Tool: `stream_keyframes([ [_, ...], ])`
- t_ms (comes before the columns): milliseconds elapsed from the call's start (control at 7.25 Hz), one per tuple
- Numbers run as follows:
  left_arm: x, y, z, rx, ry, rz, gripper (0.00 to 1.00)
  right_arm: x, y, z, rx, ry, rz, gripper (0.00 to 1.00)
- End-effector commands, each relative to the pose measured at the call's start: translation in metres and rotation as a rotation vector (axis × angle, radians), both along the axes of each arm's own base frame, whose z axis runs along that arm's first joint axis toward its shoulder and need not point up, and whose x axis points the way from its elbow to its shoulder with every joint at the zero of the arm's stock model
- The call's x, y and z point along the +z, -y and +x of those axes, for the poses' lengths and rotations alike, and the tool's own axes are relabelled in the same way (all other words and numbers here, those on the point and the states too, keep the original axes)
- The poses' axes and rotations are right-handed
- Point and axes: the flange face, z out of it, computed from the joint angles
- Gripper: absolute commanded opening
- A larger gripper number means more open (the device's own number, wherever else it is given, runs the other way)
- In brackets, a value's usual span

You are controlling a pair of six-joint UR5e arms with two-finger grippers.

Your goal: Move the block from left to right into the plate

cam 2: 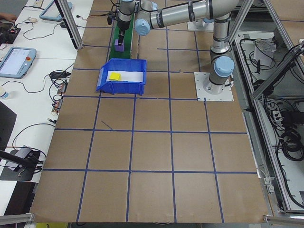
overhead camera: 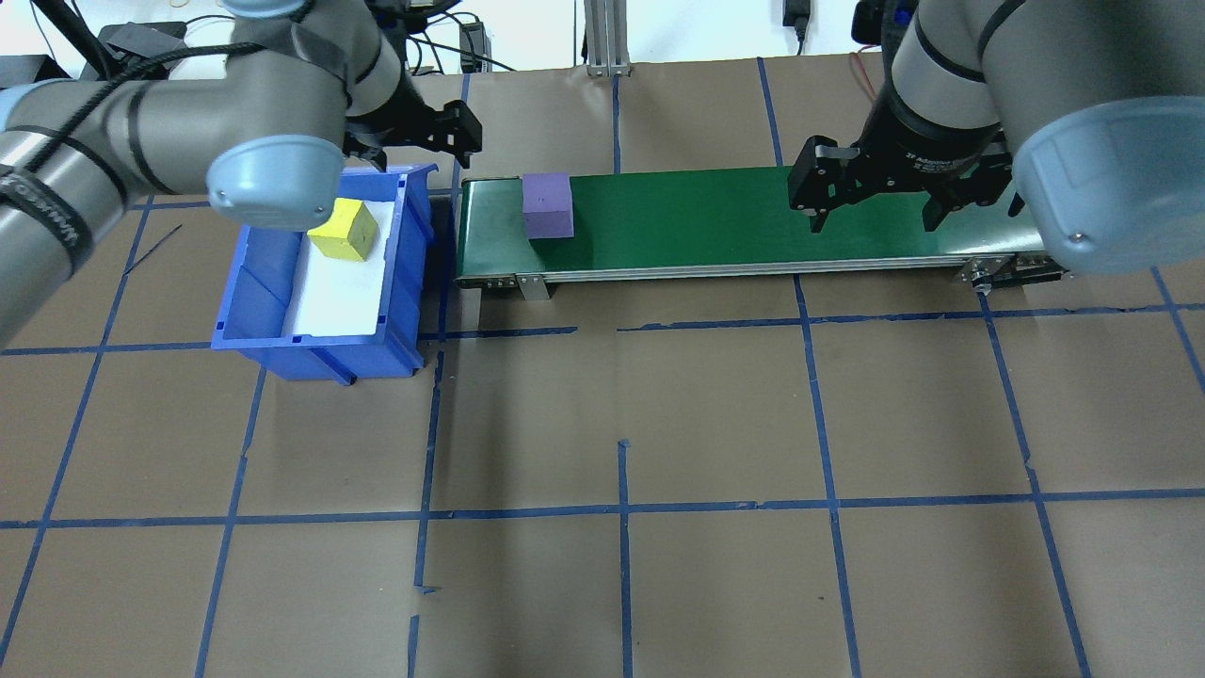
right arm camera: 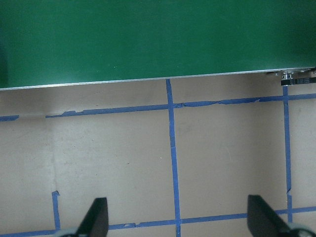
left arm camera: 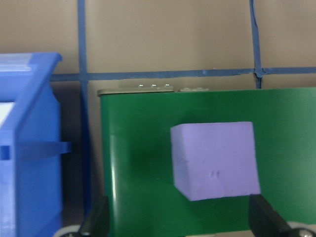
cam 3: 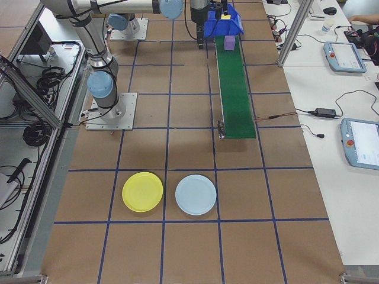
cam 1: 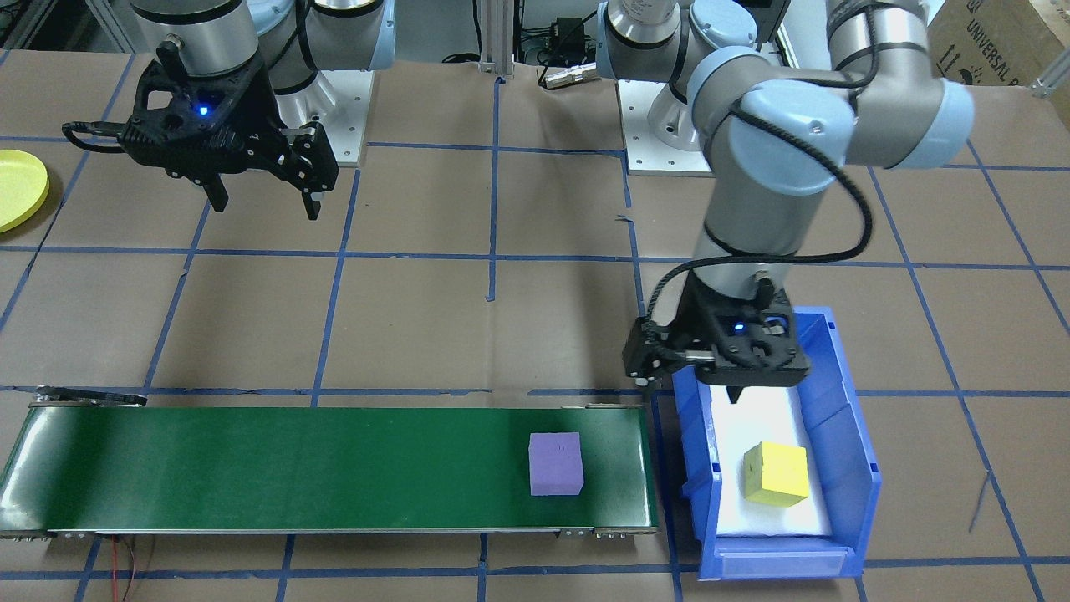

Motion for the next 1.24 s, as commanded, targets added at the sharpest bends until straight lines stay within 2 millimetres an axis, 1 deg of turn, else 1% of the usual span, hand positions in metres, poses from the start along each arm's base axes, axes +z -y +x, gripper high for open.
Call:
stream_keyframes([
  [0, -0.002, 0.007, 0.078, -0.035, 0.035, 0.043, 1.00, 0.000, 0.000, 0.000, 0.001, 0.000, 0.000, 1.00],
  [138, -0.023, 0.016, 0.082, -0.039, 0.036, 0.070, 1.00, 0.000, 0.000, 0.000, -0.001, 0.000, 0.001, 1.00],
  [414, -0.064, 0.031, 0.091, -0.135, 0.056, 0.133, 1.00, 0.000, 0.000, 0.000, -0.001, 0.000, 0.001, 1.00],
  [552, -0.083, 0.039, 0.106, -0.171, 0.059, 0.162, 1.00, 0.000, 0.000, 0.000, -0.001, 0.000, 0.001, 1.00],
  [690, -0.099, 0.046, 0.121, -0.201, 0.061, 0.166, 1.00, 0.000, 0.000, 0.000, -0.001, 0.000, 0.003, 1.00],
  [828, -0.114, 0.052, 0.127, -0.203, 0.057, 0.178, 1.00, -0.001, 0.000, 0.000, -0.001, 0.000, 0.004, 1.00],
  [966, -0.133, 0.063, 0.128, -0.203, 0.052, 0.191, 1.00, -0.001, 0.000, 0.000, -0.001, 0.000, 0.004, 1.00],
  [1103, -0.139, 0.067, 0.129, -0.204, 0.049, 0.196, 1.00, 0.000, 0.000, 0.000, -0.001, 0.000, 0.003, 1.00],
])
